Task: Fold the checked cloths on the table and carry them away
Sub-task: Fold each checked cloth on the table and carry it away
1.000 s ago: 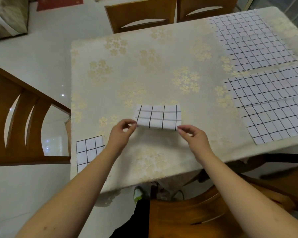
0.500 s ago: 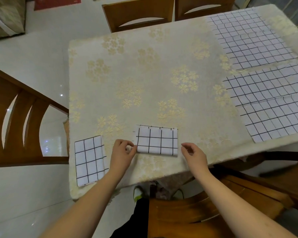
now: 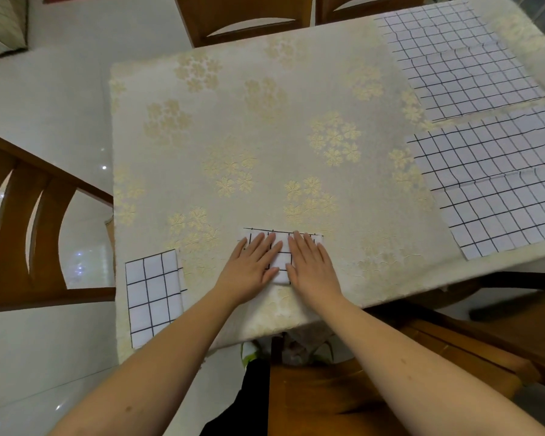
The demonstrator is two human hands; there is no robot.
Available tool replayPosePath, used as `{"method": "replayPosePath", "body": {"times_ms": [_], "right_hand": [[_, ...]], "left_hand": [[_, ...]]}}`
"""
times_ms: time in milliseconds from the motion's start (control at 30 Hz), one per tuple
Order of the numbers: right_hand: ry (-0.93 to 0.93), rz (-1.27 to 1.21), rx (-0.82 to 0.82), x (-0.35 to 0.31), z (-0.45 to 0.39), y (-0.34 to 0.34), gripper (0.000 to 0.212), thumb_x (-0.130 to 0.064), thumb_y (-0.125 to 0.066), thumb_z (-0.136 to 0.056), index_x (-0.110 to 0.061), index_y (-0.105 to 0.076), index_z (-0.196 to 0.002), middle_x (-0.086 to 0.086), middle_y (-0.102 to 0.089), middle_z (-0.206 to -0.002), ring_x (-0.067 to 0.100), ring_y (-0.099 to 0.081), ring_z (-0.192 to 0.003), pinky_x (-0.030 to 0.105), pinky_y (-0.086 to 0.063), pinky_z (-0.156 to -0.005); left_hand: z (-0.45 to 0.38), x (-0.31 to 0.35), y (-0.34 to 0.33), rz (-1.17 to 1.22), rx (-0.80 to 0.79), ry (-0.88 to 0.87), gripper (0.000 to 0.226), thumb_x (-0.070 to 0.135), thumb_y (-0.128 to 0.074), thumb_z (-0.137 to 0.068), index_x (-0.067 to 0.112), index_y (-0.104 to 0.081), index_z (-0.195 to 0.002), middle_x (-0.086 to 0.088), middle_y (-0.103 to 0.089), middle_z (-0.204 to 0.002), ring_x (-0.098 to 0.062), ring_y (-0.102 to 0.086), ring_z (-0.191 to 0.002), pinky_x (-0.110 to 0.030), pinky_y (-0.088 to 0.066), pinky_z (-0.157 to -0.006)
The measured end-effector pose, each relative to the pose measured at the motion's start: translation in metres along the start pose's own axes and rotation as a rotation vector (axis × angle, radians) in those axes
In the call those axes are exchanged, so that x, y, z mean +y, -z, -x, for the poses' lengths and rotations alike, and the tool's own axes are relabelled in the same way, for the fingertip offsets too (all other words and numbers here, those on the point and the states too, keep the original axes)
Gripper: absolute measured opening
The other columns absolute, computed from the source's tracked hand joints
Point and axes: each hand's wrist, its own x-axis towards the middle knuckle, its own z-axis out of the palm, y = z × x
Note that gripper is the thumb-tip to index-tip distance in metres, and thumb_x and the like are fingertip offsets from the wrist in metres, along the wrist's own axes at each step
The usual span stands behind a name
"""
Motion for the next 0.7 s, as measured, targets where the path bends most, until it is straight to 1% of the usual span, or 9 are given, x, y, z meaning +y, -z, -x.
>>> {"method": "replayPosePath", "body": {"times_ms": [33,100,233,433,500,567,600,633,700], "right_hand": [[-0.021,0.007,-0.013,0.004,0.001,-0.005,0.071,-0.05,0.006,-0.087,-0.021,0.009,-0.152,-0.002,0.011,-0.161,0.014,0.011,-0.148,0.033,0.012,-0.118],[-0.06,0.006,-0.003,0.008,0.004,-0.011,0.069,-0.054,0.002,-0.09,-0.024,0.012,-0.152,-0.003,0.015,-0.16,0.013,0.015,-0.147,0.034,0.013,-0.118],[-0.128,-0.002,0.023,0.008,0.006,-0.02,0.066,-0.053,-0.008,-0.096,-0.024,0.006,-0.154,-0.001,0.015,-0.161,0.015,0.014,-0.148,0.041,0.008,-0.118],[-0.125,0.011,0.008,0.01,0.004,-0.019,0.064,-0.055,-0.007,-0.096,-0.028,0.007,-0.153,-0.001,0.014,-0.161,0.016,0.011,-0.148,0.044,0.01,-0.117],[-0.125,-0.002,0.032,0.013,0.0,-0.014,0.066,-0.056,-0.012,-0.096,-0.026,-0.007,-0.154,0.001,0.0,-0.163,0.018,-0.002,-0.149,0.044,0.007,-0.116],[-0.117,-0.011,0.104,0.019,-0.006,-0.002,0.065,-0.054,-0.026,-0.094,-0.02,-0.031,-0.149,0.005,-0.028,-0.157,0.024,-0.024,-0.145,0.045,-0.002,-0.114],[-0.107,-0.016,0.115,0.024,-0.01,0.005,0.062,-0.053,-0.036,-0.093,-0.02,-0.038,-0.145,0.005,-0.038,-0.151,0.026,-0.032,-0.14,0.045,-0.006,-0.113],[-0.094,-0.022,0.108,0.03,-0.015,0.013,0.059,-0.052,-0.046,-0.091,-0.022,-0.043,-0.142,0.004,-0.044,-0.145,0.026,-0.036,-0.135,0.044,-0.01,-0.112],[-0.077,-0.019,0.059,0.038,-0.027,0.032,0.06,-0.054,-0.062,-0.083,-0.027,-0.048,-0.135,0.0,-0.048,-0.135,0.023,-0.039,-0.127,0.042,-0.016,-0.108]], "left_hand": [[-0.001,-0.002,-0.001,-0.01,0.008,-0.009,0.059,0.053,-0.014,-0.1,0.028,-0.017,-0.154,0.001,-0.013,-0.161,-0.019,-0.012,-0.148,-0.038,0.003,-0.118],[-0.002,-0.005,-0.004,-0.024,0.032,-0.021,0.057,0.052,-0.018,-0.101,0.03,-0.018,-0.154,0.0,-0.014,-0.161,-0.019,-0.011,-0.148,-0.039,0.001,-0.118],[-0.003,-0.009,-0.009,-0.025,0.06,0.0,0.057,0.053,-0.022,-0.1,0.036,-0.013,-0.154,0.001,-0.007,-0.163,-0.021,-0.004,-0.15,-0.043,-0.002,-0.119],[-0.002,-0.006,-0.009,0.005,0.051,0.074,0.059,0.055,-0.026,-0.098,0.042,-0.008,-0.153,-0.011,0.004,-0.162,-0.028,0.007,-0.149,-0.045,0.0,-0.12],[-0.002,-0.005,-0.007,0.015,0.039,0.079,0.059,0.056,-0.025,-0.098,0.043,-0.006,-0.152,-0.012,0.006,-0.162,-0.028,0.009,-0.149,-0.044,0.001,-0.119],[-0.003,-0.006,-0.004,0.036,0.016,0.073,0.058,0.056,-0.024,-0.098,0.045,-0.004,-0.152,-0.01,0.009,-0.162,-0.026,0.011,-0.149,-0.043,0.004,-0.119],[-0.004,-0.007,-0.002,0.062,0.01,0.078,0.056,0.055,-0.025,-0.099,0.045,-0.008,-0.152,-0.008,0.007,-0.162,-0.025,0.009,-0.149,-0.043,0.003,-0.119],[-0.005,-0.007,0.002,0.092,0.021,0.092,0.055,0.052,-0.03,-0.099,0.042,-0.017,-0.151,-0.008,-0.001,-0.163,-0.026,0.001,-0.15,-0.044,-0.001,-0.119],[-0.011,-0.009,0.011,0.124,0.088,0.135,0.053,0.045,-0.047,-0.096,0.031,-0.036,-0.146,-0.007,-0.028,-0.157,-0.028,-0.025,-0.144,-0.045,-0.013,-0.115]]}}
